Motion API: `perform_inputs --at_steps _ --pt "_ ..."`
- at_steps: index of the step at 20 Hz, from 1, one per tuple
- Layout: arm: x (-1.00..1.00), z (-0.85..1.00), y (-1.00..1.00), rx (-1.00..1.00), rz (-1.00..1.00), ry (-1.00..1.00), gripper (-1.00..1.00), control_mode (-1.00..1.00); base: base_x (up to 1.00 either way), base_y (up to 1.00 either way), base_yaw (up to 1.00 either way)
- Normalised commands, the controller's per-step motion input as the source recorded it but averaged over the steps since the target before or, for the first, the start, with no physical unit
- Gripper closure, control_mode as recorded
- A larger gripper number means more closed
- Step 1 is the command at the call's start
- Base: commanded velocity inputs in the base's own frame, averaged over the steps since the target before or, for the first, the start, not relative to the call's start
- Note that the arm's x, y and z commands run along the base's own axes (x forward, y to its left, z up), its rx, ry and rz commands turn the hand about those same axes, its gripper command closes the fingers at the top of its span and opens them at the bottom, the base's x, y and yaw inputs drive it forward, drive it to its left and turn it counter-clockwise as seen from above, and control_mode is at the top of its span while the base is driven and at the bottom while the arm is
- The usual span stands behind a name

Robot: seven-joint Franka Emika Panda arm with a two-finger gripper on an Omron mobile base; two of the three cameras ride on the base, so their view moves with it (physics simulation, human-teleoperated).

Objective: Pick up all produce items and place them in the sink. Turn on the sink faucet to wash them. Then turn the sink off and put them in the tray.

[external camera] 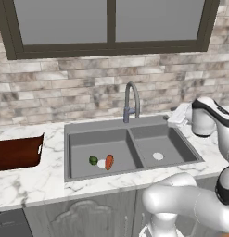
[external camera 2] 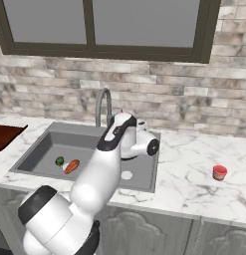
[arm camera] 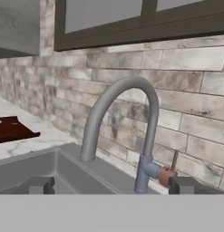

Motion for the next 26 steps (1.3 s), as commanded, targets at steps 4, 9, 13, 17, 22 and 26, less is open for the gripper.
perform_inputs --at_steps 4,9,13,17,22,26 --pt "0.09 0.0 0.15 -0.04 0.01 0.0 -1.0 -1.0 0.0 0.0 0.0" --pt "0.13 0.0 0.27 -0.03 0.01 0.0 -1.0 -1.0 0.0 0.0 0.0" --pt "0.14 0.0 0.14 0.0 0.0 0.0 -1.0 -1.0 0.0 0.0 0.0" --pt "0.13 0.0 0.05 0.0 0.0 0.0 -1.0 -1.0 0.0 0.0 0.0" --pt "0.16 0.0 0.0 0.0 0.0 0.0 -1.0 -1.0 0.0 0.0 0.0" --pt "0.14 0.0 0.0 0.0 0.0 0.0 -1.0 -1.0 0.0 0.0 0.0"
